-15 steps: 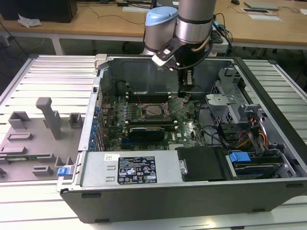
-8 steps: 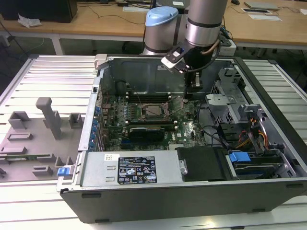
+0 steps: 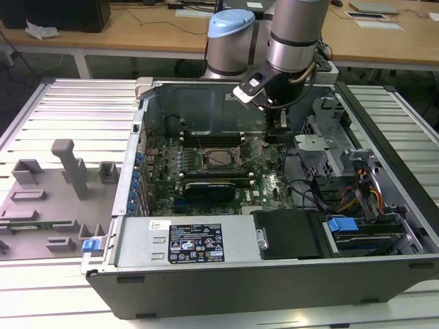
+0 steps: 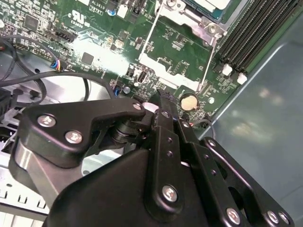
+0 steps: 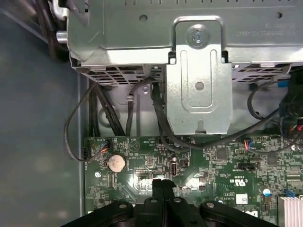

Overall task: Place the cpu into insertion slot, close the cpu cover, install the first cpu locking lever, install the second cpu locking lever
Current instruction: 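Close the cpu cover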

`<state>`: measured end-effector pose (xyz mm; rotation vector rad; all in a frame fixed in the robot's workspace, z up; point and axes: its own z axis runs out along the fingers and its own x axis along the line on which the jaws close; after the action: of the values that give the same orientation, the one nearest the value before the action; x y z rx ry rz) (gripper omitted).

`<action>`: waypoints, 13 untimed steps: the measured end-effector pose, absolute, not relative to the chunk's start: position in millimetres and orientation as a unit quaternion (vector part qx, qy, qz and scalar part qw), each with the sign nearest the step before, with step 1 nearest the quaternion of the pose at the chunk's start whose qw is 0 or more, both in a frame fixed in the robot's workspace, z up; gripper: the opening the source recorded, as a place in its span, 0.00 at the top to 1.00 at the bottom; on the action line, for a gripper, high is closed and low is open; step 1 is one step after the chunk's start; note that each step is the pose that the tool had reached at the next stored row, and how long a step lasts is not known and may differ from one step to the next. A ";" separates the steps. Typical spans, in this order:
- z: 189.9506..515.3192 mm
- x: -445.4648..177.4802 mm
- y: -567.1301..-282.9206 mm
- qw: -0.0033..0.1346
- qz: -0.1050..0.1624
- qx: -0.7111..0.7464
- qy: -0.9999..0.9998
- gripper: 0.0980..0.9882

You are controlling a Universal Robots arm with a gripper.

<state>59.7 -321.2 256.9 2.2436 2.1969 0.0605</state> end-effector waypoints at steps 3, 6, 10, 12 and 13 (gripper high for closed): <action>252.0 61.9 -321.3 -0.001 0.018 0.714 0.700 0.99; 244.9 62.9 -321.3 -0.004 0.015 0.714 0.700 0.99; 240.2 63.4 -321.3 -0.006 0.013 0.714 0.700 0.99; 240.1 63.4 -321.3 -0.006 0.013 0.714 0.700 0.99; 240.0 63.6 -321.2 -0.008 0.012 0.714 0.700 0.99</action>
<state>63.6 -321.2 240.0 2.2543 2.2095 0.0390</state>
